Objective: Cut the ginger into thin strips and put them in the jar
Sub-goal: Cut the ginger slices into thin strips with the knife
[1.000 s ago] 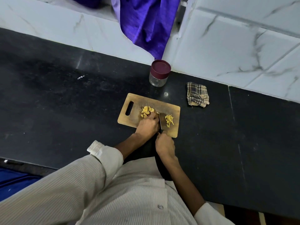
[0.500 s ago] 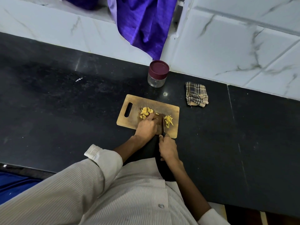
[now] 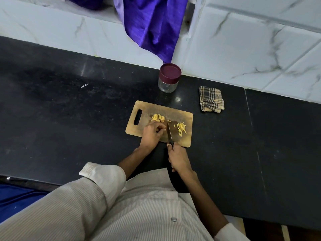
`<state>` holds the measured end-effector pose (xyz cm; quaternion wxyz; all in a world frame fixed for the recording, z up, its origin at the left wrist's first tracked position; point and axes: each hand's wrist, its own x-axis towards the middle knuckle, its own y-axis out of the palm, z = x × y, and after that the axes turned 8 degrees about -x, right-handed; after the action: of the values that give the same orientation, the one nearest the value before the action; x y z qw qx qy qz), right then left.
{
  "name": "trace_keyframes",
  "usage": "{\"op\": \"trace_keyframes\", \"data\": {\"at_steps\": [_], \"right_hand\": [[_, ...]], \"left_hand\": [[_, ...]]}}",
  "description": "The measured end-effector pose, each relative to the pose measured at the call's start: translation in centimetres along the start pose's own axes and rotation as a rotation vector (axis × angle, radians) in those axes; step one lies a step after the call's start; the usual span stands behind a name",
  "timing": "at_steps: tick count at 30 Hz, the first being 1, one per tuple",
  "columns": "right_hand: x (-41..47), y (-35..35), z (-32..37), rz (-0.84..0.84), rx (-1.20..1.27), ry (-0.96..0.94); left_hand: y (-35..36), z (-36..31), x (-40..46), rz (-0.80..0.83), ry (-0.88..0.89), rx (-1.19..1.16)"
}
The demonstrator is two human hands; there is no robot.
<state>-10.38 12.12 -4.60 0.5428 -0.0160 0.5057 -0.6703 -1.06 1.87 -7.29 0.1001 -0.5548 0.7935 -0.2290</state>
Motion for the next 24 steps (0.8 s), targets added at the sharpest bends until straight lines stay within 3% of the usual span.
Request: {"op": "trace_keyframes", "data": {"at_steps": [7,15,20,24], "right_hand": [[0.8,-1.0,-0.4,-0.046,-0.003,0.081],[2.0,-0.9,1.4,0.007,-0.007,0.028],[1.8,-1.9,0.7,-0.024,0.063,0.138],[0.7,-2.8,-0.1,-0.021,0.174,0.122]], "left_hand": [[0.2,0.0,0.0,0.026,-0.030,0.004],[0.3,-0.4,0.2,0.020,-0.040,0.032],[0.5,-0.4,0.3,0.015,-0.045,0.070],[0.7,-0.3,0.2,0.025,-0.054,0.082]]}}
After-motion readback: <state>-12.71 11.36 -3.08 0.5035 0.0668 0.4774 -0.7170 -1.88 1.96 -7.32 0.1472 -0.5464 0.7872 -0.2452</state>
